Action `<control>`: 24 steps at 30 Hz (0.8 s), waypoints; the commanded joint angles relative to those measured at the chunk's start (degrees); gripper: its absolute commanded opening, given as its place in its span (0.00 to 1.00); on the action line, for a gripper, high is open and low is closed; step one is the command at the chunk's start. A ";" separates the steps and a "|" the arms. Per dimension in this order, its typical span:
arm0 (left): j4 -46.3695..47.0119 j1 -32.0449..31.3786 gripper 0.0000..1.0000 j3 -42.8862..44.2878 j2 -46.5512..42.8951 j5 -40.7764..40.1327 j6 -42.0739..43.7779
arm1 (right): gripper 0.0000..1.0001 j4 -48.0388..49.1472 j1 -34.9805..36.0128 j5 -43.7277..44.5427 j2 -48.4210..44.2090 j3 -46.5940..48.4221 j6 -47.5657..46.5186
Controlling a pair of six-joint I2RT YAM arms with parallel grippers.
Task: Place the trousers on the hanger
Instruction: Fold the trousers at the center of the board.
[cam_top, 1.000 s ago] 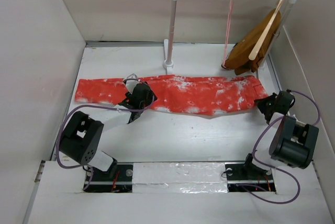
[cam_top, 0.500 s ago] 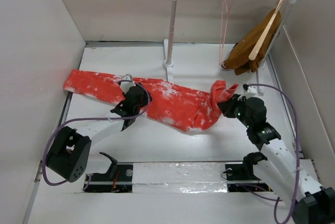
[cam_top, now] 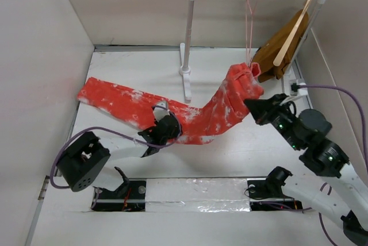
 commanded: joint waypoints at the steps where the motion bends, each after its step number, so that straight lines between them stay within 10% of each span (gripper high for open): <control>1: 2.57 -5.45 0.34 3.87 5.62 -1.91 -4.12 | 0.00 -1.40 0.37 7.46 -3.21 7.10 -2.45; 15: 2.06 -24.98 0.30 43.16 36.94 4.59 -5.54 | 0.00 -5.98 0.37 8.89 0.46 16.87 -8.69; 24: -1.28 -10.07 0.50 16.93 2.80 0.20 -3.08 | 0.00 7.63 0.89 2.38 15.75 19.49 -10.19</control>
